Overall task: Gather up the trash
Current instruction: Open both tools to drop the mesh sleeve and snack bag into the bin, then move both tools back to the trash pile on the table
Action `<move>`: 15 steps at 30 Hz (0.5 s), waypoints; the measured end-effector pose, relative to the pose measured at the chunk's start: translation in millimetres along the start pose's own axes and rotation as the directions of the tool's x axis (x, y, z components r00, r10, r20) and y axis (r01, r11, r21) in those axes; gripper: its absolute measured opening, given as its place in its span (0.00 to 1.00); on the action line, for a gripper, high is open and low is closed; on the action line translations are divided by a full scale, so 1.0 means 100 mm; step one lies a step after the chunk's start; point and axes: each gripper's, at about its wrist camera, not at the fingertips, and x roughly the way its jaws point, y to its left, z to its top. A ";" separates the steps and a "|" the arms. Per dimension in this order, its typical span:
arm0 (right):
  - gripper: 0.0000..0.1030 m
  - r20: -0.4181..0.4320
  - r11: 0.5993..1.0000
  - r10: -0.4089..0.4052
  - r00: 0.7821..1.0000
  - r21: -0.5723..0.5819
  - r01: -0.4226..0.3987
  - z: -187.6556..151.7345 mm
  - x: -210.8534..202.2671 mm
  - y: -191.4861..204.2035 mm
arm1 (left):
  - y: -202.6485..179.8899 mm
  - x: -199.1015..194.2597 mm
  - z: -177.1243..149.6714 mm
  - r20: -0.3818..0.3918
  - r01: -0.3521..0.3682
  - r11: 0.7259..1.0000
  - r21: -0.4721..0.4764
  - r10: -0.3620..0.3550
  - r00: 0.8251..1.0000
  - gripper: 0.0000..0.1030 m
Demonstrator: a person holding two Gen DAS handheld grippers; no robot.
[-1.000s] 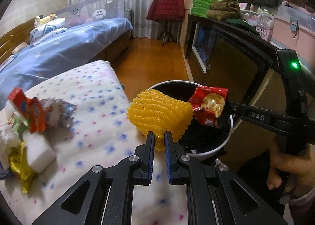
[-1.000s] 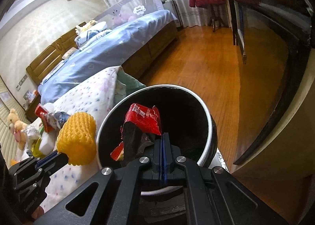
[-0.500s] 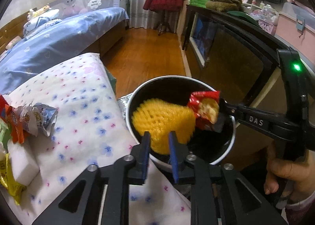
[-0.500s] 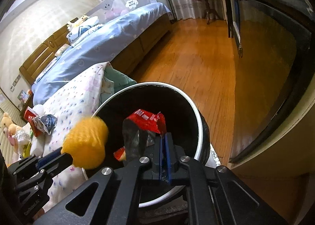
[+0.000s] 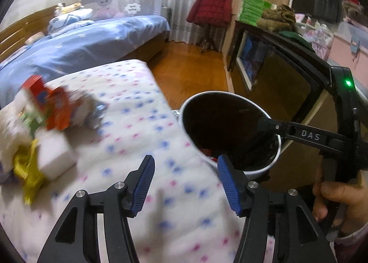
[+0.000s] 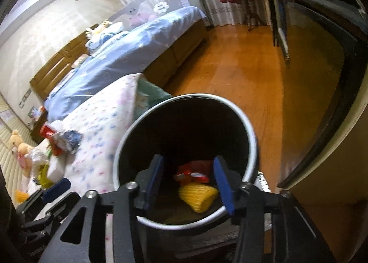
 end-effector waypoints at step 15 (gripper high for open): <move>0.72 0.007 0.966 0.204 0.979 -0.166 -0.200 -0.34 -0.12 1.04 | 0.48 -1.02 -0.80 0.078 -0.144 0.968 -0.204 0.162 0.984 0.55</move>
